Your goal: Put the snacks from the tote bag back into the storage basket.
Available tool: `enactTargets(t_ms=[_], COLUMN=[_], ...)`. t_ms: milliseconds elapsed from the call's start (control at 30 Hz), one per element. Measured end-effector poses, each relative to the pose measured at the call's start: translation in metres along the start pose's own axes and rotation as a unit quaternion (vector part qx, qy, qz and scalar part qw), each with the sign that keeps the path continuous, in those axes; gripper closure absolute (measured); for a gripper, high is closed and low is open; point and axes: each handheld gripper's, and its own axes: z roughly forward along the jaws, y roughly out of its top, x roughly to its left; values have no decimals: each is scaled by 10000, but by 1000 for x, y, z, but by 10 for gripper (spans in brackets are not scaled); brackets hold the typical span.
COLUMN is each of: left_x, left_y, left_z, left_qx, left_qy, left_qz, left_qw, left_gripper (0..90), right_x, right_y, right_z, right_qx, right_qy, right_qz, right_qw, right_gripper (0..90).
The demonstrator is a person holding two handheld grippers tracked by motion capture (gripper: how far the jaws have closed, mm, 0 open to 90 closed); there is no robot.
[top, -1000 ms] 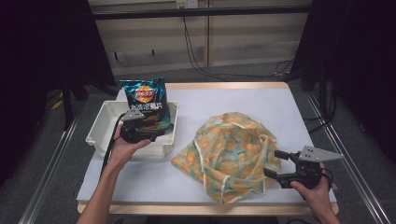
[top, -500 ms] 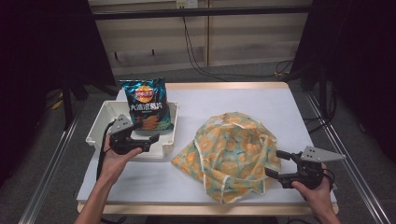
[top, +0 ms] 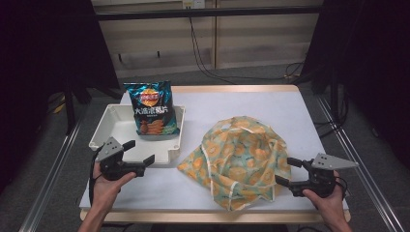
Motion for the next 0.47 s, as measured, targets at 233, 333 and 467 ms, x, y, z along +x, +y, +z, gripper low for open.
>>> enactTargets(t_ms=[233, 333, 467], left_x=[-20, -28, -28], left_y=[-14, -26, -39], left_z=[-23, -27, -28], left_qx=[-70, -175, -129], left_qy=[24, 1, 141], left_qz=[32, 44, -49], left_qw=[10000, 9998, 9998], left_gripper=[31, 28, 25], right_x=[0, -2, -4], right_y=[-1, -1, -3], right_z=[-2, -2, -2], right_qx=[-14, -24, -12], right_qy=[-48, -63, -138], right_qz=[-10, -5, 1], right_qw=[10000, 10000, 9999], right_gripper=[156, 155, 145])
